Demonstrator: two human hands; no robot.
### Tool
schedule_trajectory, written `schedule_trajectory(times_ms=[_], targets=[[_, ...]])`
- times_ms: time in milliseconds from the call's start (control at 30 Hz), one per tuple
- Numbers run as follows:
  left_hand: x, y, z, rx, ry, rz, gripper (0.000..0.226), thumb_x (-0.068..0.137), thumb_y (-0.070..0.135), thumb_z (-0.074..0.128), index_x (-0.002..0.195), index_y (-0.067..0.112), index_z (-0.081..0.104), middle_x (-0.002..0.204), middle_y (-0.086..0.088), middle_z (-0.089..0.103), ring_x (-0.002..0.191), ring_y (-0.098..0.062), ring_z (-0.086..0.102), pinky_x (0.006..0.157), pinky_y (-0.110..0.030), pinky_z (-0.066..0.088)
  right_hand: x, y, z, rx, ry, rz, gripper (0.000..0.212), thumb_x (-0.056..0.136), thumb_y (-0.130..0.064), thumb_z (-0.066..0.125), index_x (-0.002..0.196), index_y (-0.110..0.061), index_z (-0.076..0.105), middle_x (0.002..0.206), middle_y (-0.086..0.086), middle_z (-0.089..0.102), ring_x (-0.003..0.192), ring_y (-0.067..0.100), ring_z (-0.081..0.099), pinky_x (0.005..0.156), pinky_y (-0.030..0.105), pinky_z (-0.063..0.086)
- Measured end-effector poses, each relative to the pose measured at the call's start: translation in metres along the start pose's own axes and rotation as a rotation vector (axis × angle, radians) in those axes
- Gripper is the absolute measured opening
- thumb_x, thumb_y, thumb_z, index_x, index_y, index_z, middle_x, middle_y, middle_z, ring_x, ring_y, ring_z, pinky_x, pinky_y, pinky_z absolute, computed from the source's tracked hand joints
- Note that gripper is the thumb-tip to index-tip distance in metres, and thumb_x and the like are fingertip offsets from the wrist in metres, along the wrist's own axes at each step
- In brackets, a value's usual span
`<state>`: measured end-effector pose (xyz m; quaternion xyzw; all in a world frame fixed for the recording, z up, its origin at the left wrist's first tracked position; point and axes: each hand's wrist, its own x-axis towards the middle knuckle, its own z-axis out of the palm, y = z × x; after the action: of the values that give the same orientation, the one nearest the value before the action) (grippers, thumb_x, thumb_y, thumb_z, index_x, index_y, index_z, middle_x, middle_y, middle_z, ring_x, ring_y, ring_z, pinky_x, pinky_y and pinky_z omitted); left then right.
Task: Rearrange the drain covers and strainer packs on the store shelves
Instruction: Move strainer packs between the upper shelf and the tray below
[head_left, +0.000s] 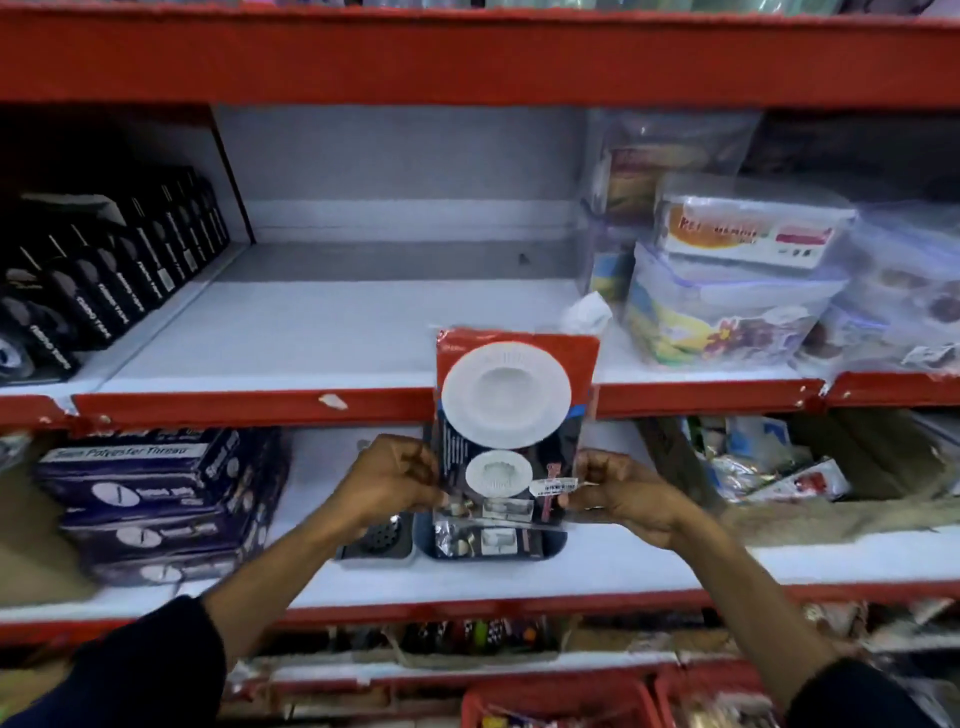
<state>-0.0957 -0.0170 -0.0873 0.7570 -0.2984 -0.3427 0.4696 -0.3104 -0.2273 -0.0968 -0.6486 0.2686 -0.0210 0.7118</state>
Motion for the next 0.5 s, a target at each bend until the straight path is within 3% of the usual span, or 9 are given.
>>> schedule_trajectory(times_ms=[200,267,367,433,500], targets=[[-0.002,-0.07,0.03,0.025,-0.009,-0.147,0.033,0.062,-0.013,0.082,0.065,0.012,0.062,0.049,0.004,0.066,0.048,-0.011,0.059,0.05,-0.026,0.052,0.003,0.066,0.016,0.031,0.033,0.172,0.028,0.08,0.017,0.068,0.086,-0.008,0.058,0.086,0.008,0.06,0.094,0.027,0.064,0.104,0.054,0.05],[-0.005,-0.096,0.042,0.054,-0.024,-0.192,0.032,0.06,-0.01,0.084,0.068,0.013,0.064,0.053,0.003,0.068,0.05,-0.012,0.061,0.055,-0.027,0.053,0.003,0.091,0.018,0.011,0.032,0.262,0.029,0.081,0.014,0.069,0.097,-0.008,0.06,0.094,0.009,0.065,0.092,0.026,0.068,0.098,0.049,0.054],[-0.012,-0.123,0.055,0.064,-0.063,-0.301,0.031,0.057,-0.009,0.084,0.07,0.012,0.066,0.057,-0.002,0.068,0.051,-0.017,0.063,0.054,-0.03,0.055,0.004,0.123,0.021,0.001,0.012,0.366,0.028,0.081,0.014,0.069,0.092,-0.01,0.059,0.087,0.01,0.064,0.075,0.023,0.07,0.082,0.041,0.059],[-0.013,-0.134,0.059,0.055,-0.076,-0.349,0.032,0.056,-0.012,0.082,0.075,0.009,0.067,0.058,-0.004,0.068,0.055,-0.023,0.063,0.06,-0.035,0.057,0.008,0.137,0.022,-0.02,0.022,0.397,0.029,0.081,0.014,0.069,0.093,-0.01,0.059,0.089,0.012,0.061,0.074,0.023,0.068,0.079,0.039,0.057],[-0.007,-0.137,0.059,0.015,-0.052,-0.365,0.035,0.059,-0.014,0.08,0.086,0.003,0.068,0.068,-0.01,0.07,0.063,-0.026,0.065,0.063,-0.037,0.058,0.017,0.141,0.022,-0.021,0.078,0.393,0.034,0.08,0.013,0.07,0.108,-0.004,0.062,0.1,0.016,0.063,0.079,0.025,0.066,0.078,0.04,0.053]])
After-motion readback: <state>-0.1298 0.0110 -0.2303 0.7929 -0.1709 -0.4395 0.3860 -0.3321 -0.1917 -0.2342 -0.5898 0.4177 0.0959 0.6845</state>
